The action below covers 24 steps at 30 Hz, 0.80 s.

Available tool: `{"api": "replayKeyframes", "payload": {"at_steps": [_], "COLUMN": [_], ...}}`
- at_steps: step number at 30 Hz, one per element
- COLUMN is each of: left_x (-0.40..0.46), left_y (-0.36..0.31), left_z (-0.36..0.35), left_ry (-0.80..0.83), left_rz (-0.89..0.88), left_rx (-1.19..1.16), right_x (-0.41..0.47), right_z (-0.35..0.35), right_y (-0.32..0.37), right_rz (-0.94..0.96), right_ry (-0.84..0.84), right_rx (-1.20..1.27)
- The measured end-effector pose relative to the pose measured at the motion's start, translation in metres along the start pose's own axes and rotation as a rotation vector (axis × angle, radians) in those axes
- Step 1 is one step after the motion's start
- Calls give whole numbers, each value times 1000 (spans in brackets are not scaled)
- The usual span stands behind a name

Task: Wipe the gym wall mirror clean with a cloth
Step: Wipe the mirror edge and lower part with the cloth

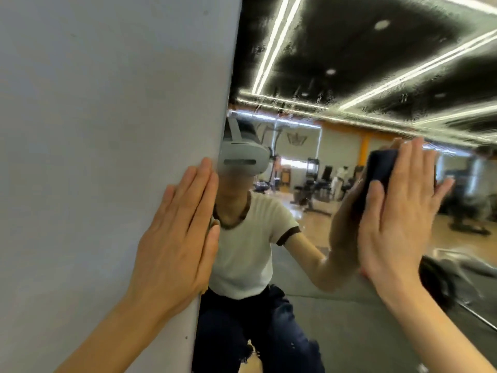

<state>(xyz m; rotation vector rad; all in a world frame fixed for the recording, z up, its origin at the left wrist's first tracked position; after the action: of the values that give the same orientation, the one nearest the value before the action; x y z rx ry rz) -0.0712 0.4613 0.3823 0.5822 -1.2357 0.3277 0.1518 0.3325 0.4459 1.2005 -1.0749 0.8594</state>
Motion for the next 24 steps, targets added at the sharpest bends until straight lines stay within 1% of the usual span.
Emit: {"api": "replayKeyframes", "payload": {"at_steps": [2,5,7,8,9,10,14,15,16,17,18,21,22,24], "left_x": [0,0,-1,-1,-1,-1,-2,-2,-2,-2,-2,-3,-5,-13], "left_y": [-1,0,1,1,0,0,1,1,2,2,1,2,3,5], "left_z": [0,1,2,1,1,1,1,1,1,1,0,1,2,4], "left_ry": [11,0,-11,-10,-6,-3,7,12,15,14,12,5,6,11], "left_rz": [0,11,24,22,15,5,-9,-10,-12,-14,-17,-31,-34,-27], "left_rx": [-13,-40,-54,-47,-31,-16,-13,-14,-13,-11,-9,-7,-3,9], "right_x": [-4,-21,-28,-27,-24,-18,5,6,5,5,4,-3,-8,-30], "right_z": [-14,-40,-49,-50,-47,-41,-8,-3,-3,-6,-13,-37,-41,-45], "right_y": [53,146,174,170,158,136,21,9,11,26,50,130,144,146], "right_rz": [90,332,463,503,510,476,112,44,3,3,46,247,296,372], "right_ry": [-22,-6,31,54,69,78,44,22,1,-14,-24,-40,-49,-21], "right_rx": [26,54,73,67,54,32,11,16,16,18,21,29,25,14]}}
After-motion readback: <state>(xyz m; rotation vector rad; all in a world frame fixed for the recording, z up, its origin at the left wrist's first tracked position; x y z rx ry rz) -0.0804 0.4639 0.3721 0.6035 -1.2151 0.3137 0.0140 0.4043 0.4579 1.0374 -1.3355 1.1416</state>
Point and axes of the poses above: each hand's wrist, its own x-axis towards the middle knuckle, its own z-axis out of the back of the hand, y = z × x, the point moved 8 cm from there along x, towards the middle knuckle, and after that the axes turned 9 degrees about -z, right-handed, at the moved point
